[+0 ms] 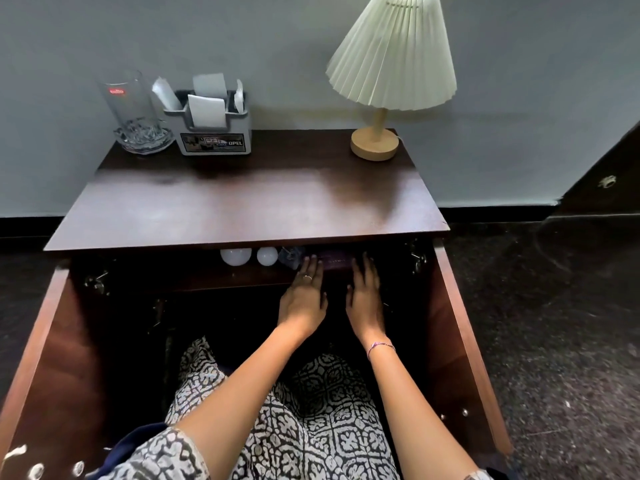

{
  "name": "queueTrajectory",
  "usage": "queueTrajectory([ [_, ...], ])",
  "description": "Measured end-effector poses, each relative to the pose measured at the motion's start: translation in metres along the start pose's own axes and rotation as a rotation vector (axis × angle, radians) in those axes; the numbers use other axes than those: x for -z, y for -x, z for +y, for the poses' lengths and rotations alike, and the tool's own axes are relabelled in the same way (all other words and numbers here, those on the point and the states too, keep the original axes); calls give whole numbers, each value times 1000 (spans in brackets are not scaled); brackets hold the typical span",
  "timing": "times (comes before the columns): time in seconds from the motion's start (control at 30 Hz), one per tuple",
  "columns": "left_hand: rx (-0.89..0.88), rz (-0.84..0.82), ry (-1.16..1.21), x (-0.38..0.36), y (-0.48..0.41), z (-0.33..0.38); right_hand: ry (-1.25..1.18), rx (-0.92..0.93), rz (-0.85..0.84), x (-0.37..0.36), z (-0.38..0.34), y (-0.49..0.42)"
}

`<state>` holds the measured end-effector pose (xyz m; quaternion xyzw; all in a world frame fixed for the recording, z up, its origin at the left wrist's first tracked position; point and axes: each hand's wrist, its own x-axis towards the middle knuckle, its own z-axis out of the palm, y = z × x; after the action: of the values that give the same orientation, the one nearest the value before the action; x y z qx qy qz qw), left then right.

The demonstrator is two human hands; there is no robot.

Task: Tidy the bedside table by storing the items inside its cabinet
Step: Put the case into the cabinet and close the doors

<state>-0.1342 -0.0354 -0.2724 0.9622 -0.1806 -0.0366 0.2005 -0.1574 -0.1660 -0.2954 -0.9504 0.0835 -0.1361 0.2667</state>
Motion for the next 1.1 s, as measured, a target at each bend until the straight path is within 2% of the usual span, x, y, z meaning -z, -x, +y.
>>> queueTrajectory([
  [0.13, -50, -93, -232, -8, 0, 5, 201, 148, -145, -6, 9, -1],
  [0.23, -40, -134, -291, -11, -2, 3, 293, 188, -205, -8, 14, -5],
  [1.1, -15, -109, -292, 16, 4, 2, 387, 202, -298, 13, -21, -8],
])
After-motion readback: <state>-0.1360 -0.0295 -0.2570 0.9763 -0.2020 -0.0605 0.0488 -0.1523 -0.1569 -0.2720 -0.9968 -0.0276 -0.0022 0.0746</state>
